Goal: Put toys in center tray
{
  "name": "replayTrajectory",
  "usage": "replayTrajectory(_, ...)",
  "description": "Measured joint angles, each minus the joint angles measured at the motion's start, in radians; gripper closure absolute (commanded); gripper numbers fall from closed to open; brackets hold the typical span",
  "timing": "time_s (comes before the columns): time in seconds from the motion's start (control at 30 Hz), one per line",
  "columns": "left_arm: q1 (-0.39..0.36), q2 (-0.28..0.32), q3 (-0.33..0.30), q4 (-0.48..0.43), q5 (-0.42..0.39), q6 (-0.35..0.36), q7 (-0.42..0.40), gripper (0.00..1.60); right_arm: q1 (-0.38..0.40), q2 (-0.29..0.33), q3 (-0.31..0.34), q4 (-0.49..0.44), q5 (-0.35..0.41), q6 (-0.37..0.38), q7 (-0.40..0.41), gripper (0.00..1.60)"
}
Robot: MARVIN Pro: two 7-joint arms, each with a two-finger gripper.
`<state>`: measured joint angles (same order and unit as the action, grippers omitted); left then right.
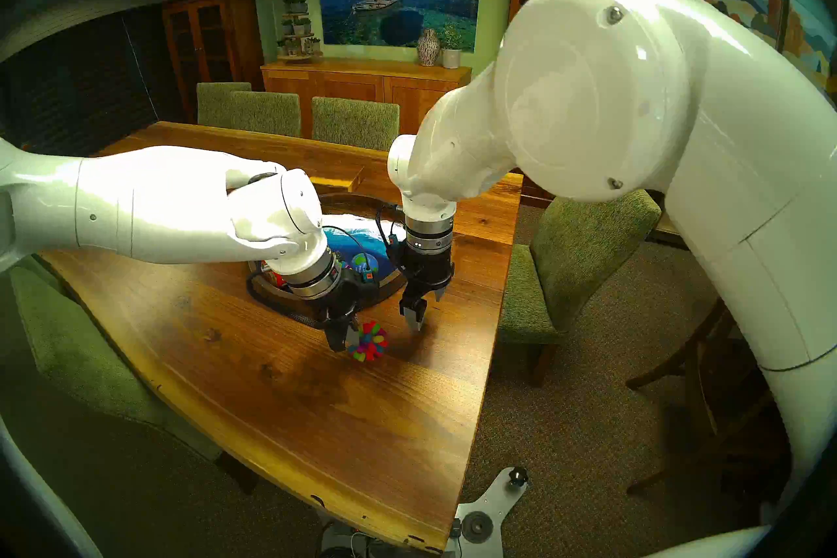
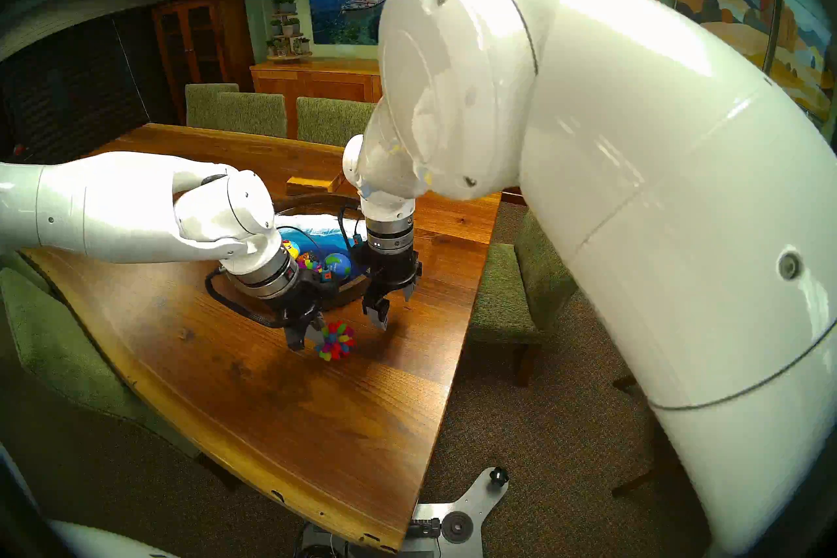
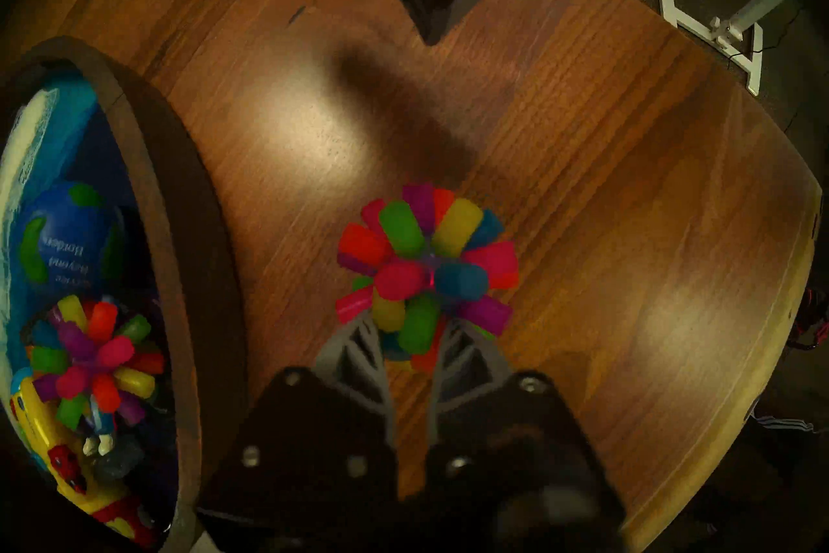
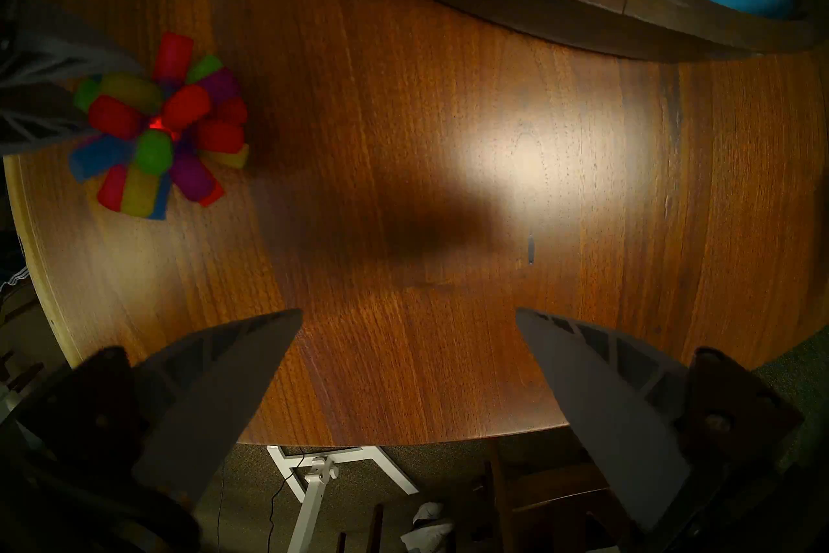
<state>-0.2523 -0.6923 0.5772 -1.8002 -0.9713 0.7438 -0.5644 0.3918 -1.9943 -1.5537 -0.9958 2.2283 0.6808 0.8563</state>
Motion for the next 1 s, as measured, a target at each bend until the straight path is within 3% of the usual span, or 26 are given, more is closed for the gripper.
replayTrajectory(0.33,-0.069,0.09,-0.037,0.068,0.034,0.022,-0.041,1.6,0.0,0.0,0.0,0.0,0.0,0.0,0.0,0.0)
replayTrajectory(0.53,-0.081,0.083,-0.063,0.159,0.035,0.017,-0.05,1.6,0.0,0.0,0.0,0.0,0.0,0.0,0.0,0.0)
replayTrajectory(0.73,-0.086,0.04,-0.103,0.289,0.015,0.01,-0.051,1.6,0.0,0.0,0.0,0.0,0.0,0.0,0.0,0.0)
replayTrajectory(0.77,-0.084,0.03,-0.106,0.308,0.011,0.01,-0.048,1.43,0.0,0.0,0.0,0.0,0.0,0.0,0.0,0.0)
replayTrajectory(0.8,-0.083,0.025,-0.107,0.317,0.01,0.009,-0.047,1.43,0.0,0.0,0.0,0.0,0.0,0.0,0.0,0.0)
replayTrajectory(0.83,-0.081,0.021,-0.108,0.326,0.008,0.009,-0.046,1.33,0.0,0.0,0.0,0.0,0.0,0.0,0.0,0.0)
replayTrajectory(0.9,-0.067,-0.009,-0.111,0.375,0.0,0.005,-0.037,0.99,0.0,0.0,0.0,0.0,0.0,0.0,0.0,0.0)
replayTrajectory(0.93,-0.062,-0.016,-0.111,0.387,-0.002,0.004,-0.035,0.99,0.0,0.0,0.0,0.0,0.0,0.0,0.0,0.0)
replayTrajectory(1.0,-0.05,-0.031,-0.111,0.411,-0.005,0.0,-0.031,0.8,0.0,0.0,0.0,0.0,0.0,0.0,0.0,0.0)
